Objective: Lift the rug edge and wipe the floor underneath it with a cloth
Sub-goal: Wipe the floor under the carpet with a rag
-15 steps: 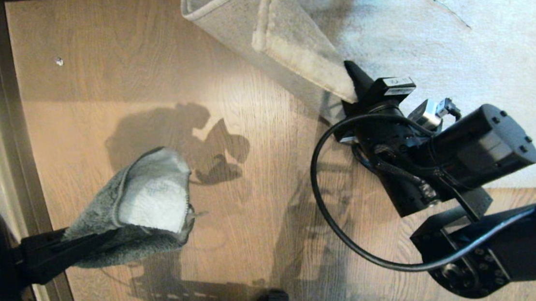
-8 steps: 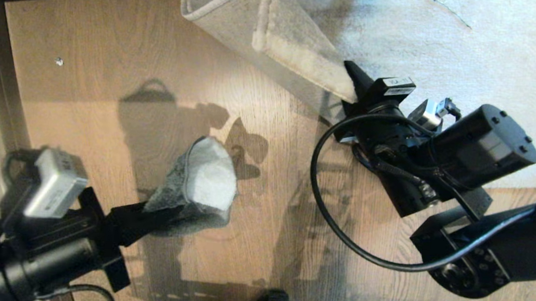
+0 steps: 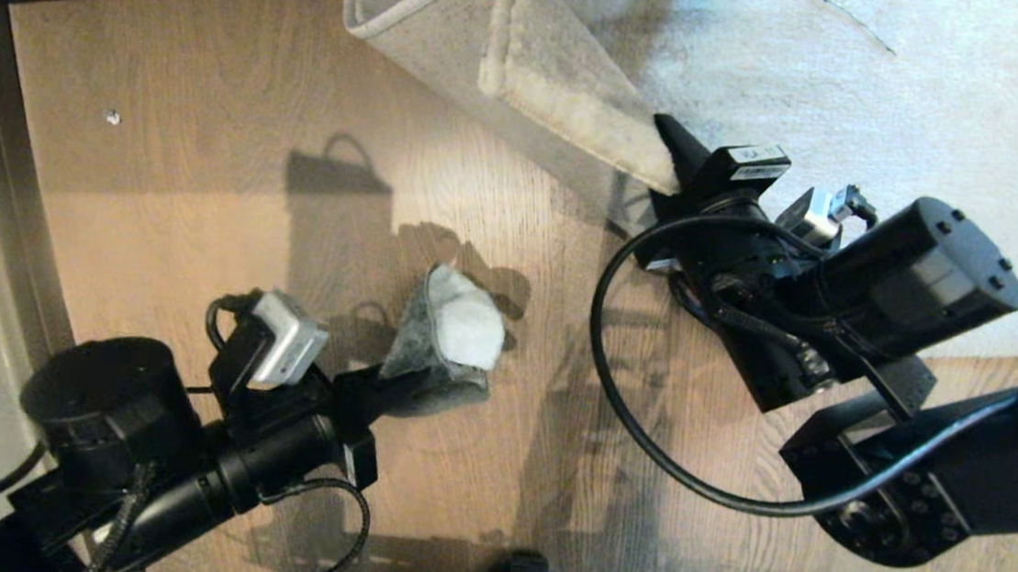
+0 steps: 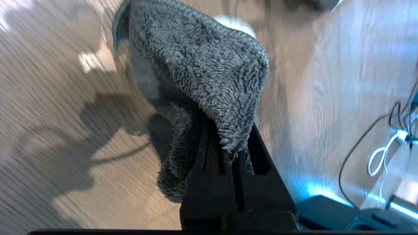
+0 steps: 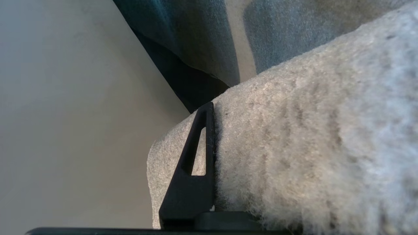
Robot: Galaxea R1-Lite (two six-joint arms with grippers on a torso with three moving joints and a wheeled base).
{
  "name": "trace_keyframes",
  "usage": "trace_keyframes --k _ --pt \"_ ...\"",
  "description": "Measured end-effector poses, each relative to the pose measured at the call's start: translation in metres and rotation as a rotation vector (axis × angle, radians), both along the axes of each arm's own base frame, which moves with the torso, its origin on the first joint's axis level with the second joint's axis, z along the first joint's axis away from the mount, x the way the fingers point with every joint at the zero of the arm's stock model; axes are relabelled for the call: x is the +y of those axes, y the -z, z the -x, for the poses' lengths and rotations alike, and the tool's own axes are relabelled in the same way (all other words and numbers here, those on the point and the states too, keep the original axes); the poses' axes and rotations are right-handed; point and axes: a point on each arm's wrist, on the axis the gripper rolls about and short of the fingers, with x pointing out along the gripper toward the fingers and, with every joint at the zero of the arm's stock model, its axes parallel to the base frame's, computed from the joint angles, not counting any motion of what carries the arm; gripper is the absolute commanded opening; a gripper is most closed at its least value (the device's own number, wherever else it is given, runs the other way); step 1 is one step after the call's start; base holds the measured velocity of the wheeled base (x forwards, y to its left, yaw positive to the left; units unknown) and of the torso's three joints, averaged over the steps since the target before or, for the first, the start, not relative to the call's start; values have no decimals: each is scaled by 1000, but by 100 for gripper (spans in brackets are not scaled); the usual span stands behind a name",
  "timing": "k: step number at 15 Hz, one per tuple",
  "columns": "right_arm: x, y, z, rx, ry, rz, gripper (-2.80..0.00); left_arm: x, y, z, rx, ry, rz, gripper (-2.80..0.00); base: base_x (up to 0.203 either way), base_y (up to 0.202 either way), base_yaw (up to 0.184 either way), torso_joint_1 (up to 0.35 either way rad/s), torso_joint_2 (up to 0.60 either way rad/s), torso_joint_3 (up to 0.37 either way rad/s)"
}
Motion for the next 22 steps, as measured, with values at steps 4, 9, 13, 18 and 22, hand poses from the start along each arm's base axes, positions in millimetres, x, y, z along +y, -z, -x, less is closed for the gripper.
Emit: trace_keyframes --k 4,9,13,18,22 --pt "0 -1 1 -2 -1 -3 -280 -4 10 -7 30 1 -19 -280 0 0 0 0 0 0" --pt "1 -3 3 -6 -7 -5 -280 -21 1 -31 -34 10 19 -280 0 0 0 0 0 0" --pt "1 -3 4 -6 -8 -6 -280 -43 -5 -56 -93 9 55 -280 0 0 0 0 0 0" --pt "0 -5 5 -11 -8 -9 -280 -57 -4 -80 -127 -92 84 -280 0 0 0 0 0 0" --pt "0 -5 5 -13 -4 -4 -280 -65 -17 -106 -201 -161 141 -280 0 0 0 0 0 0"
